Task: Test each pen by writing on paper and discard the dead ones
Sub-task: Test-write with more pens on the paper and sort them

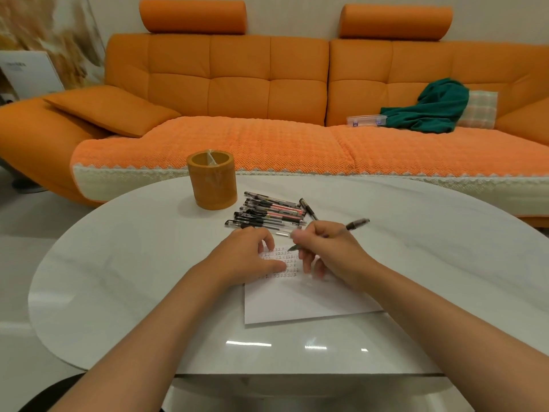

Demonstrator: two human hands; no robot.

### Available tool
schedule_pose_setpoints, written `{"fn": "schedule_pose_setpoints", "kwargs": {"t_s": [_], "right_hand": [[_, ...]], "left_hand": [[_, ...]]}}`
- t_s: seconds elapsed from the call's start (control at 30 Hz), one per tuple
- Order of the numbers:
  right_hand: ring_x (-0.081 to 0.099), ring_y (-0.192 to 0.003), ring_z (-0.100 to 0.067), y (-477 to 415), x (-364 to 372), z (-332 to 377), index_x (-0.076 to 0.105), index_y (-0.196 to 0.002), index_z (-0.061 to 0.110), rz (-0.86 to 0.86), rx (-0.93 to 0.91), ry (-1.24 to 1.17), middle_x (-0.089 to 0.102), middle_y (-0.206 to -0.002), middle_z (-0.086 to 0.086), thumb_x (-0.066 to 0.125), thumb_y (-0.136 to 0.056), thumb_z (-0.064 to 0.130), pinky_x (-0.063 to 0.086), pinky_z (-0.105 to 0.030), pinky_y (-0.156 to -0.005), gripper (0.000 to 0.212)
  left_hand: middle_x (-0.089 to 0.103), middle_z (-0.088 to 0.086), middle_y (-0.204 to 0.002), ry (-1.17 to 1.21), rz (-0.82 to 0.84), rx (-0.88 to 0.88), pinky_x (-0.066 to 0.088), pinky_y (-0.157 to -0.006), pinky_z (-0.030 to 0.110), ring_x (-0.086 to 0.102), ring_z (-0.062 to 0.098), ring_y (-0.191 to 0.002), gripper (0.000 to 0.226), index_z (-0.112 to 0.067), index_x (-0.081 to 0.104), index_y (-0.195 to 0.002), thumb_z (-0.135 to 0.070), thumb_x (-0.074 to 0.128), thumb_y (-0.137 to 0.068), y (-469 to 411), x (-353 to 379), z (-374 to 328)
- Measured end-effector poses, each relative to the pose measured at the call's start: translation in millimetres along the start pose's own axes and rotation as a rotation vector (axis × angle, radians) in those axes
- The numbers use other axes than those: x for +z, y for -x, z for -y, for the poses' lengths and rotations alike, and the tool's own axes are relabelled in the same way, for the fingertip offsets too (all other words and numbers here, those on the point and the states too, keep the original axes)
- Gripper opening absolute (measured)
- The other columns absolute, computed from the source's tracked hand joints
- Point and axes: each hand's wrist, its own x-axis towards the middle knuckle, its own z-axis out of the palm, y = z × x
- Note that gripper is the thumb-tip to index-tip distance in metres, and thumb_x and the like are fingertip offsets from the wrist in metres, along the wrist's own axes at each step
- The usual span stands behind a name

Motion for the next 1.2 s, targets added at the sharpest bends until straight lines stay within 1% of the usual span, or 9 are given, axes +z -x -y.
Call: {"fn": "schedule_pose_setpoints", "kwargs": {"t_s": [0.03, 0.07, 0.13, 0.27, 0.37, 0.5, 0.67, 0.97, 1.2], "right_hand": [[0.057, -0.049, -0.023, 3, 0, -3, 0.063, -0.082, 0.008, 0.022, 0.016, 0.023, 0.064, -0.063, -0.015, 0.072, -0.089, 0.021, 0.042, -0.028, -0.045, 0.017], [0.055, -0.047, -0.021, 5, -1, -5, 0.063, -0.083, 0.007, 0.039, 0.020, 0.046, 0.063, -0.060, -0.016, 0.072, -0.086, 0.010, 0.042, -0.028, -0.046, 0.010], [0.054, -0.046, -0.020, 9, -3, -6, 0.061, -0.081, 0.003, 0.052, 0.008, 0.089, 0.060, -0.055, -0.014, 0.065, -0.083, 0.001, 0.043, -0.028, -0.049, 0.005], [0.052, -0.044, -0.017, 10, -5, -6, 0.057, -0.072, 0.006, 0.079, -0.027, 0.190, 0.059, -0.049, -0.005, 0.066, -0.083, 0.002, 0.042, -0.025, -0.048, 0.015], [0.053, -0.044, -0.013, 10, -8, -7, 0.055, -0.070, 0.007, 0.102, -0.034, 0.253, 0.057, -0.049, -0.001, 0.066, -0.083, 0.000, 0.041, -0.023, -0.046, 0.018], [0.052, -0.046, -0.018, 10, -11, -5, 0.056, -0.078, 0.001, 0.148, -0.010, 0.206, 0.058, -0.052, -0.010, 0.064, -0.083, -0.003, 0.041, -0.024, -0.046, 0.010], [0.052, -0.047, -0.021, 9, -10, -8, 0.052, -0.080, -0.006, 0.149, -0.016, 0.183, 0.056, -0.054, -0.013, 0.065, -0.084, -0.004, 0.040, -0.026, -0.046, 0.013], [0.052, -0.046, -0.012, 8, -7, -12, 0.052, -0.069, 0.008, 0.112, -0.065, 0.281, 0.056, -0.053, 0.003, 0.066, -0.083, -0.001, 0.040, -0.023, -0.046, 0.022], [0.058, -0.050, -0.013, 9, -7, -12, 0.053, -0.068, 0.009, 0.109, -0.091, 0.320, 0.060, -0.057, 0.001, 0.069, -0.083, 0.001, 0.044, -0.024, -0.049, 0.023]], "left_hand": [[0.052, -0.017, -0.094, -0.001, -0.001, 0.002, 0.039, -0.063, 0.024, 0.051, 0.004, -0.084, 0.040, -0.037, 0.058, -0.103, -0.061, 0.075, -0.075, -1, 0, 1], [0.052, -0.017, -0.094, -0.004, 0.003, 0.002, 0.039, -0.063, 0.025, 0.050, 0.003, -0.084, 0.041, -0.038, 0.057, -0.102, -0.061, 0.075, -0.074, -2, 0, 1], [0.052, -0.017, -0.094, -0.021, 0.017, 0.002, 0.041, -0.065, 0.025, 0.051, 0.003, -0.084, 0.042, -0.038, 0.057, -0.103, -0.062, 0.076, -0.074, -3, -1, 2], [0.053, -0.017, -0.095, -0.037, 0.042, 0.015, 0.043, -0.069, 0.026, 0.052, 0.004, -0.086, 0.043, -0.037, 0.056, -0.107, -0.060, 0.075, -0.076, -5, -3, 0], [0.051, -0.018, -0.094, -0.032, 0.041, 0.008, 0.041, -0.067, 0.026, 0.051, 0.004, -0.086, 0.045, -0.038, 0.054, -0.106, -0.062, 0.075, -0.074, -5, -2, 1], [0.046, -0.020, -0.093, -0.057, 0.029, 0.018, 0.039, -0.067, 0.028, 0.049, 0.009, -0.092, 0.053, -0.037, 0.051, -0.106, -0.068, 0.074, -0.070, -5, 1, 1], [0.046, -0.018, -0.094, -0.057, 0.048, 0.006, 0.042, -0.073, 0.029, 0.049, 0.012, -0.096, 0.054, -0.037, 0.051, -0.108, -0.069, 0.074, -0.071, -6, 1, 1], [0.048, -0.015, -0.097, -0.059, 0.059, -0.008, 0.043, -0.075, 0.030, 0.048, 0.013, -0.099, 0.055, -0.036, 0.051, -0.110, -0.068, 0.074, -0.072, -7, 1, 0], [0.049, -0.012, -0.102, -0.067, 0.072, -0.017, 0.048, -0.080, 0.031, 0.050, 0.013, -0.100, 0.056, -0.036, 0.051, -0.110, -0.068, 0.075, -0.072, -8, 1, 0]]}}
